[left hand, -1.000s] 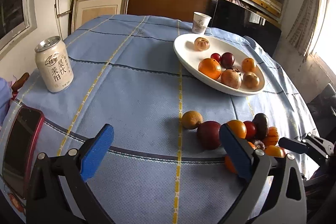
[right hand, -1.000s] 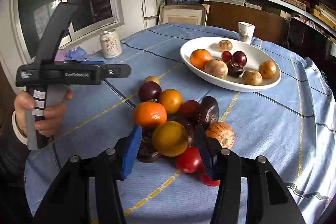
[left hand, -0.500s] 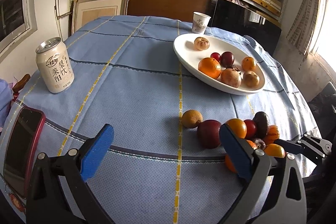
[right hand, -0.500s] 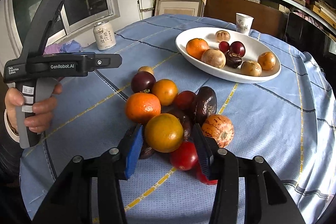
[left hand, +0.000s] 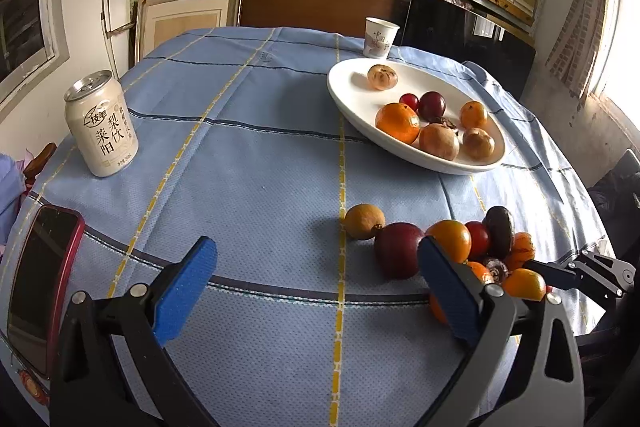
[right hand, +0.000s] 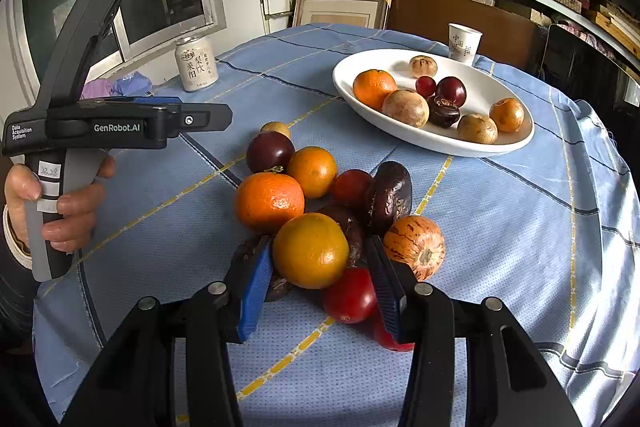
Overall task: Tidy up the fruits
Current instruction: 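Grasp the large yellow-orange fruit from the pile with the right tool, then grasp the mandarin orange with the left tool while the right tool holds its fruit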
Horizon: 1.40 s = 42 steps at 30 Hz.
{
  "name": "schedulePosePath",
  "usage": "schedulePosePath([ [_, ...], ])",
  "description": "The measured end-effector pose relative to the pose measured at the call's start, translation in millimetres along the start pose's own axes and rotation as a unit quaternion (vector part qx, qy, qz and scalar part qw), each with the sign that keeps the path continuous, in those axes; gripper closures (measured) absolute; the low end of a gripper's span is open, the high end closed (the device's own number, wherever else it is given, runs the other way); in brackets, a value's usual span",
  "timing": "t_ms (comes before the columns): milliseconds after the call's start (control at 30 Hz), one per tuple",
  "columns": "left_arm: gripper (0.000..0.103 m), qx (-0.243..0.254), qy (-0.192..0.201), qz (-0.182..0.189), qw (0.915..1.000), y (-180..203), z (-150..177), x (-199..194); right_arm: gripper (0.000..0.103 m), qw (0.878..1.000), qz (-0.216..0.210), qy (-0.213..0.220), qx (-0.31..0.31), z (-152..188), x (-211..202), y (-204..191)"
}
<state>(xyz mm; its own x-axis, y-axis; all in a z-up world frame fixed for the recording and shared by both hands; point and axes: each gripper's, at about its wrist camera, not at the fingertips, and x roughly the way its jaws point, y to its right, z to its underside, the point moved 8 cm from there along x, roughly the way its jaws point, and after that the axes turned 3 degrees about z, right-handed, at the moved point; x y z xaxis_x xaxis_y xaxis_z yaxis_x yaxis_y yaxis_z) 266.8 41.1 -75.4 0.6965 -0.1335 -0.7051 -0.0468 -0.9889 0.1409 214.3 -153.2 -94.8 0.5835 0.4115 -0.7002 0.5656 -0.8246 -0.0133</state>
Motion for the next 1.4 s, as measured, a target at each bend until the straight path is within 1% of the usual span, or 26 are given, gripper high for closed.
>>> schedulePosePath([
  [67,0.004,0.002,0.0,-0.001,1.0,0.6,0.1,0.6,0.055,1.0,0.001,0.0,-0.001,0.0,0.0,-0.3],
  [133,0.005,0.004,0.0,-0.003,1.0,1.3,0.6,1.0,0.058,1.0,-0.003,0.001,-0.003,-0.5,0.1,-1.1],
  [200,0.005,0.005,-0.002,-0.004,1.0,1.5,0.9,2.3,0.065,1.0,-0.007,0.002,-0.008,-0.6,-0.3,-3.3],
  [300,0.004,0.006,-0.005,-0.005,1.0,1.6,1.6,4.0,0.065,1.0,-0.008,0.004,-0.01,-0.7,-0.8,-4.7],
  [367,0.004,0.007,-0.006,-0.006,0.9999,1.9,2.1,4.6,0.065,1.0,-0.011,0.004,-0.003,-1.1,-1.5,-2.6],
  [467,0.005,0.01,-0.007,0.0,0.9999,4.5,2.8,4.7,0.065,0.999,-0.023,0.02,0.036,-6.7,-7.5,8.9],
  [567,0.005,0.024,-0.013,0.02,0.9994,14.2,6.5,4.9,0.065,0.995,-0.014,0.041,0.093,-12.4,-13.1,31.0],
  [633,0.005,0.045,-0.013,0.037,0.9982,25.4,9.1,2.7,0.065,0.991,-0.001,0.044,0.125,-12.4,-13.4,46.6],
  [667,0.005,0.057,-0.012,0.051,0.997,32.8,10.6,0.9,0.065,0.989,0.003,0.046,0.143,-12.1,-13.4,54.3],
  [700,0.005,0.066,-0.011,0.064,0.9957,38.8,12.0,-1.1,0.065,0.987,0.005,0.048,0.154,-12.1,-13.6,59.3],
  [767,0.005,0.092,-0.003,0.099,0.9908,55.9,15.4,-7.5,0.065,0.983,0.026,0.056,0.172,-12.5,-15.5,70.2],
  [833,0.005,0.114,0.002,0.111,0.9872,67.9,18.3,-10.9,0.065,0.982,0.047,0.06,0.171,-11.6,-16.9,74.8],
  [900,0.012,0.128,0.001,0.115,0.9851,75.5,21.0,-11.2,0.065,0.982,0.045,0.06,0.173,-12.1,-16.3,76.9],
  [933,0.023,0.133,-0.004,0.121,0.9837,79.0,22.0,-9.9,0.065,0.982,0.04,0.06,0.174,-11.9,-16.0,76.3],
  [967,0.028,0.135,-0.01,0.128,0.9826,81.3,23.5,-8.4,0.065,0.982,0.038,0.061,0.172,-12.3,-16.0,75.5],
  [1000,0.03,0.136,-0.015,0.13,0.9821,82.8,24.9,-6.7,0.065,0.983,0.039,0.062,0.17,-12.7,-16.5,75.1],
  [1033,0.036,0.136,-0.022,0.132,0.9815,84.1,26.2,-4.0,0.065,0.983,0.042,0.063,0.166,-12.9,-17.1,73.9],
  [1067,0.037,0.136,-0.027,0.136,0.981,85.6,26.4,-2.1,0.065,0.983,0.045,0.064,0.164,-13.2,-17.4,73.4],
  [1167,0.037,0.133,-0.037,0.139,0.9806,87.2,26.7,3.6,0.065,0.984,0.047,0.063,0.161,-13.0,-17.8,72.4],
  [1300,0.037,0.141,-0.058,0.146,0.9775,93.7,31.0,12.1,0.065,0.984,0.044,0.063,0.162,-12.2,-19.0,71.7],
  [1400,0.037,0.137,-0.072,0.155,0.9757,96.5,33.7,16.9,0.065,0.984,0.046,0.061,0.159,-11.7,-18.4,71.2],
])
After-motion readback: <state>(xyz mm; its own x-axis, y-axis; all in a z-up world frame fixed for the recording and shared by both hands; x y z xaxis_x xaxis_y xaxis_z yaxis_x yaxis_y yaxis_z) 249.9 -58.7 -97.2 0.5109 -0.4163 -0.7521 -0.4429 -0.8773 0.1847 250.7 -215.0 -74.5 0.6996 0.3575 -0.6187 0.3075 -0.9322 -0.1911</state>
